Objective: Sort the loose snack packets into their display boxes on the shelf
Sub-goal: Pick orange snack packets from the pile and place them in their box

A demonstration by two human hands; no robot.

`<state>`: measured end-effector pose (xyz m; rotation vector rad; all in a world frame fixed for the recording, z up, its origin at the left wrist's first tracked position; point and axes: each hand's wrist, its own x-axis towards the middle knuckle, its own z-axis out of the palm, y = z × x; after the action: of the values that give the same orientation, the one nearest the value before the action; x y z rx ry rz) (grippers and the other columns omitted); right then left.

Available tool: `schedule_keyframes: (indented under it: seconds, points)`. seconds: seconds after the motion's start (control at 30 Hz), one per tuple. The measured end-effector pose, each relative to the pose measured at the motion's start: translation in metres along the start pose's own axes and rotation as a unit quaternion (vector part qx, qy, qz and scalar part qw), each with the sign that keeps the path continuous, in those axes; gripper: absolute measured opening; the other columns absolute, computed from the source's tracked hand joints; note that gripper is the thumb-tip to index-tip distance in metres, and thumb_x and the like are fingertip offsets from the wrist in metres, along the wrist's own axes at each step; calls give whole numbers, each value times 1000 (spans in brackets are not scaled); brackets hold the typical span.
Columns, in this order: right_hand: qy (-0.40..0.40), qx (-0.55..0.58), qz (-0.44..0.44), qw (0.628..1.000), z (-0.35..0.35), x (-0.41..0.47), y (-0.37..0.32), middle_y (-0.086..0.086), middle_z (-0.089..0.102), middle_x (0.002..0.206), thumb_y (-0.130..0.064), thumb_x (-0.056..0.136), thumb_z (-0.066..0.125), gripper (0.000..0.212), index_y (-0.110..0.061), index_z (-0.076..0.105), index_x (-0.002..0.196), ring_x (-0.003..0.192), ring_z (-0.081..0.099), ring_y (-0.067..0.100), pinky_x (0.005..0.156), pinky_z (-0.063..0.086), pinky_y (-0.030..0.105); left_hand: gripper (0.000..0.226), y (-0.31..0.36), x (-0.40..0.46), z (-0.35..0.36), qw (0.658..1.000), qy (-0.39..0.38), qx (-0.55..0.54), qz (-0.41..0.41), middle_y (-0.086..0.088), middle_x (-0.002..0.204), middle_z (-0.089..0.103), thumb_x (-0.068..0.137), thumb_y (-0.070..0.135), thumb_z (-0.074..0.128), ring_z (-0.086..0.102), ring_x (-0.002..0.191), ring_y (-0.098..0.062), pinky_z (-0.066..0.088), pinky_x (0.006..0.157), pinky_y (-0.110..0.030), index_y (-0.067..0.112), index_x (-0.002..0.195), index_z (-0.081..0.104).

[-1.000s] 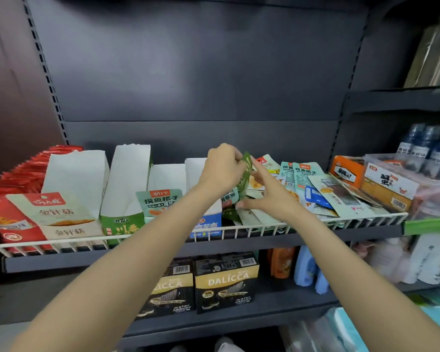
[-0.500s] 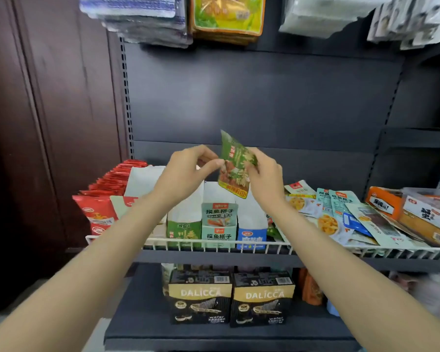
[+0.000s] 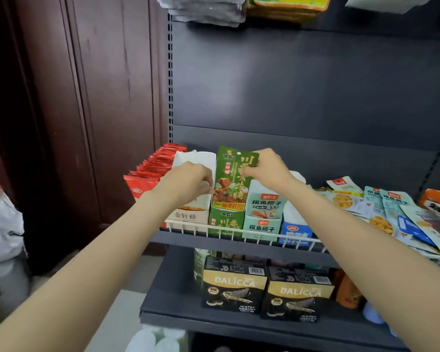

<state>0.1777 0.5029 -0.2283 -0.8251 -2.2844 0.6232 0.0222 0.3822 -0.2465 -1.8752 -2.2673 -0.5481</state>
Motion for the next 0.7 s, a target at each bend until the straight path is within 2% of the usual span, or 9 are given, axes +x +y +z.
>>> schedule_keyframes:
  seconds: [0.1,0.23,0.3,0.47,0.57,0.63,0.7]
  points:
    - [-48,-27,8,998,4,1,0,8,51,64,-19,87,63,23,-7,54,69,51,39,13,51,26,26,15,-1,1,3,1000,1,-20,4,-6,94,69,89,28,62,61,80,-24,52,73,-35,16,94,70]
    - [-122,-78,-8,989,5,-5,-2,0,40,53,-18,90,58,32,-8,48,62,47,33,11,48,24,26,18,-4,-1,4,1000,5,-29,6,-3,80,64,88,33,63,51,60,-14,41,60,-29,17,93,68]
    - [-152,-120,-33,980,5,-6,-1,8,45,61,-16,89,59,26,0,54,70,54,37,15,52,27,28,23,-4,-3,4,1000,0,-20,0,-2,79,63,86,38,64,55,66,-17,44,62,-30,16,93,67]
    - [-190,-161,-37,968,10,-5,3,29,61,89,-17,90,57,28,12,58,90,66,46,20,60,33,30,35,-4,-6,3,999,24,33,-12,-1,97,69,85,48,61,60,89,-21,44,77,-34,18,105,63]
    - [-192,-168,-43,966,11,-4,2,27,59,86,-20,90,59,31,10,59,93,66,46,20,61,34,30,45,-1,-8,0,999,29,20,-20,2,112,66,83,52,62,59,101,-19,46,91,-40,19,115,60]
    - [-192,-166,-55,966,9,-5,2,17,58,79,-24,90,60,29,5,60,90,67,49,18,63,36,31,52,3,-10,-5,999,36,-10,-20,3,117,63,80,53,64,58,105,-17,45,94,-43,20,120,57]
    - [-190,-144,-67,969,3,-9,3,1,64,88,-27,89,60,18,-10,64,93,80,56,15,72,42,32,54,9,-11,-7,999,46,-25,-8,4,119,62,80,51,66,56,108,-15,45,95,-42,20,122,56]
